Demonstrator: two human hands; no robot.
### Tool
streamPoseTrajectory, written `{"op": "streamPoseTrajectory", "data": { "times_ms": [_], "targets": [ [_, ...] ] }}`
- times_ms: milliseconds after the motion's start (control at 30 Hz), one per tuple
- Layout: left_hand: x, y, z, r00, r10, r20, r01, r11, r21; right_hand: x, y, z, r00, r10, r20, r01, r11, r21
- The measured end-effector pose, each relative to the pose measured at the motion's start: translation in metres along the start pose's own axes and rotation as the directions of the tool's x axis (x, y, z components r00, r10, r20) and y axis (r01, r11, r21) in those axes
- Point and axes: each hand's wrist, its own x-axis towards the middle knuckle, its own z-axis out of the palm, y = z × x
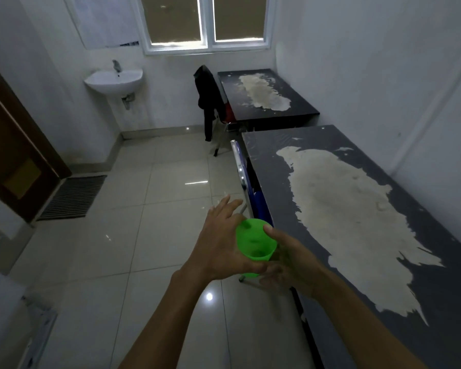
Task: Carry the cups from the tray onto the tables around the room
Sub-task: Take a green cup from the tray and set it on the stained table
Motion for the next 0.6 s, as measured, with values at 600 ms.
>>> {"op": "streamPoseTrajectory", "data": {
  "times_ms": [600],
  "targets": [
    [0.236,-0.089,0.070,0.950,0.255,0.181,-0.238,0.965,-0.115,0.158,-0.072,-0.106,0.955,0.018,-0.296,0.044,0.978,0.202]
  ]
}}
